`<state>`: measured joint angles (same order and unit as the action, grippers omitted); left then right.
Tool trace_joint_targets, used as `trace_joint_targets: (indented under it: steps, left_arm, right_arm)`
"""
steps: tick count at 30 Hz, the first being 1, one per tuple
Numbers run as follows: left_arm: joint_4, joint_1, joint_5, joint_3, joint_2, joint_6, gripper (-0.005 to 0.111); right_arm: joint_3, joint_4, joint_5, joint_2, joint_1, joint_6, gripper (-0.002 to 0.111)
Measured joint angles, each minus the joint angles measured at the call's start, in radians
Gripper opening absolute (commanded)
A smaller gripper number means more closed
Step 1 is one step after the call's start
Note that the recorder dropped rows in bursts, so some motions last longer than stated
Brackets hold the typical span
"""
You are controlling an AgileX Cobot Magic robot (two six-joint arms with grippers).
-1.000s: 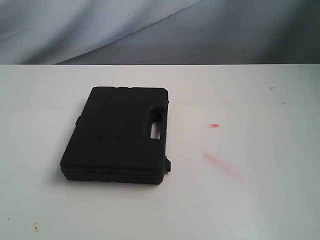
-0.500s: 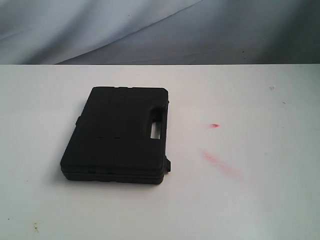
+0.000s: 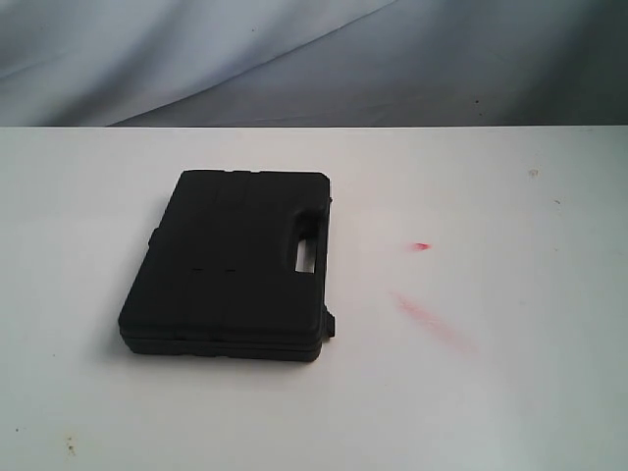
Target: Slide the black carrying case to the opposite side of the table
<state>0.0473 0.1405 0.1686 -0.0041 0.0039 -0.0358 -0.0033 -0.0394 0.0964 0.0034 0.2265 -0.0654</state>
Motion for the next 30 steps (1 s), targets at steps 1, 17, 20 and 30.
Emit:
trace_joint_targets:
  steps: [1,17,20,30]
  left_arm:
    - [0.000,0.000,-0.002,0.000,0.000,0.000,0.000]
    - [-0.001,0.000,-0.004,0.000,0.000,0.000,0.000]
    - [-0.001,0.000,-0.004,0.000,0.000,0.000,0.000]
    - [-0.003,0.000,-0.004,0.000,0.000,0.000,0.000]
  right_arm:
    - [0.000,0.000,0.000,0.000,0.000,0.000,0.000]
    - [0.000,0.000,0.000,0.000,0.000,0.000,0.000]
    - [0.000,0.000,0.000,0.000,0.000,0.000,0.000]
    - [0.000,-0.040,0.000,0.000,0.000,0.000,0.000]
